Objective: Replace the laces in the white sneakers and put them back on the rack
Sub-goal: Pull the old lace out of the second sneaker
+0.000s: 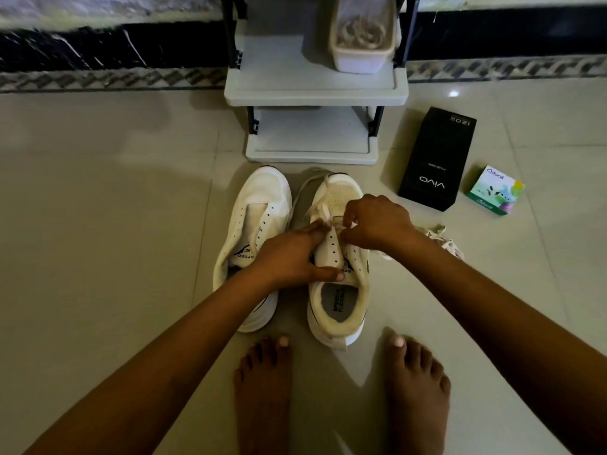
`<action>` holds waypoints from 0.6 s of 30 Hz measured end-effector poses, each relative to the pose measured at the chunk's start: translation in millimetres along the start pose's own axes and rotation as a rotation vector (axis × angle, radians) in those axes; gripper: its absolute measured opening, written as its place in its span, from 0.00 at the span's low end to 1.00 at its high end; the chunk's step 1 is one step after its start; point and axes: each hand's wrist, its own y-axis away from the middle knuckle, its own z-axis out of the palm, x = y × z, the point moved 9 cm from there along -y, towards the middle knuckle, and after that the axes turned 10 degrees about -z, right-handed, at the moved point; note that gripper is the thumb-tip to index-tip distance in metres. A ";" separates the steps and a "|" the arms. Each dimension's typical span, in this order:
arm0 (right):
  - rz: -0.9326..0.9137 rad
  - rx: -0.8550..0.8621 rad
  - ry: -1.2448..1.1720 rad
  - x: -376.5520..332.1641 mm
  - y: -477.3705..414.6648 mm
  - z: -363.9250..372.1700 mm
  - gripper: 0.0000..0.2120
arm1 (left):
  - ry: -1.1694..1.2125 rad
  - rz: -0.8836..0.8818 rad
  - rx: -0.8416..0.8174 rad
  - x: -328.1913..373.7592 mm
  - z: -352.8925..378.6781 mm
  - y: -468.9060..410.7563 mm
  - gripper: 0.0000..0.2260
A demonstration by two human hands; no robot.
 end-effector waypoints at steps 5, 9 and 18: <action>-0.034 0.111 0.148 -6.5 0.2 -9.9 0.13 | -0.002 -0.003 0.003 1.6 -1.4 1.0 0.42; -0.040 0.074 -0.386 -8.0 5.7 -21.1 0.06 | -0.021 -0.004 -0.007 0.5 -0.1 0.2 0.43; -0.074 0.069 -0.054 -13.2 0.2 -17.5 0.15 | 0.028 -0.008 0.038 -3.4 1.1 -2.8 0.36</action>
